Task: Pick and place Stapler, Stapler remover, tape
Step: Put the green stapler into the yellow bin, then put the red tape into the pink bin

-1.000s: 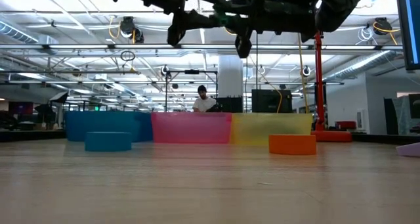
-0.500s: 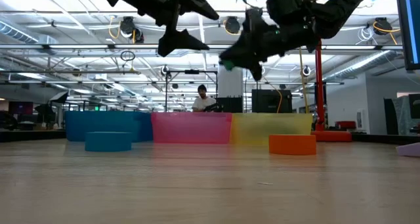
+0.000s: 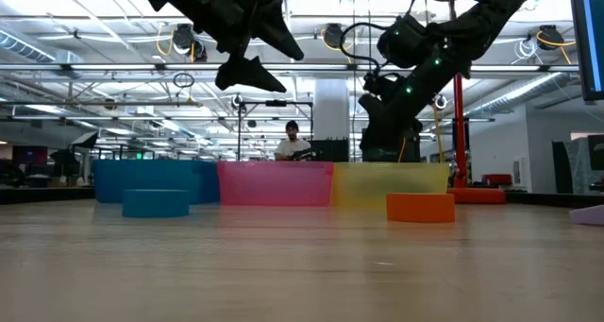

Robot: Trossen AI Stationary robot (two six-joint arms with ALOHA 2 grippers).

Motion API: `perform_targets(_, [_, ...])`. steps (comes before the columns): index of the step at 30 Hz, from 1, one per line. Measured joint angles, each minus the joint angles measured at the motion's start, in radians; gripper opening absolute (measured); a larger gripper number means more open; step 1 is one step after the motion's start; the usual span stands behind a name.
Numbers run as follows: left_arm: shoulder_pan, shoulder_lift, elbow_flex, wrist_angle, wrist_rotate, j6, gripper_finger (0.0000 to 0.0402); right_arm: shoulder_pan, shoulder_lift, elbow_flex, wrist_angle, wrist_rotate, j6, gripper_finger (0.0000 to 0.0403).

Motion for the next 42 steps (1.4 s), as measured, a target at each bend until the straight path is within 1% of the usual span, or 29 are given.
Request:
perform_targets(2, [0.006,0.0,0.0,0.0,-0.004,0.004,0.0315,0.0,0.0,0.0,-0.018,0.028,-0.001,0.006])
perform_targets(10, [0.024,0.0,0.0,0.0,-0.004,0.006,0.0313,-0.005,0.019,-0.001,-0.067,0.028,0.006,0.0067])
perform_targets(17, [0.024,0.0,0.0,-0.002,-0.003,0.003,0.0319,-0.006,0.041,-0.026,-0.063,0.032,0.009,0.0067])
perform_targets(33, [0.023,0.001,0.0,-0.006,0.007,0.003,0.0318,-0.006,0.039,-0.029,-0.067,0.055,0.005,0.0137])
perform_targets(37, [0.022,0.001,0.0,-0.006,0.008,0.003,0.0321,-0.006,0.039,-0.029,-0.067,0.055,0.005,0.015])
perform_targets(42, [0.017,0.001,0.0,-0.006,0.009,0.003,0.0315,-0.004,0.023,-0.03,-0.07,0.051,0.004,0.0161])
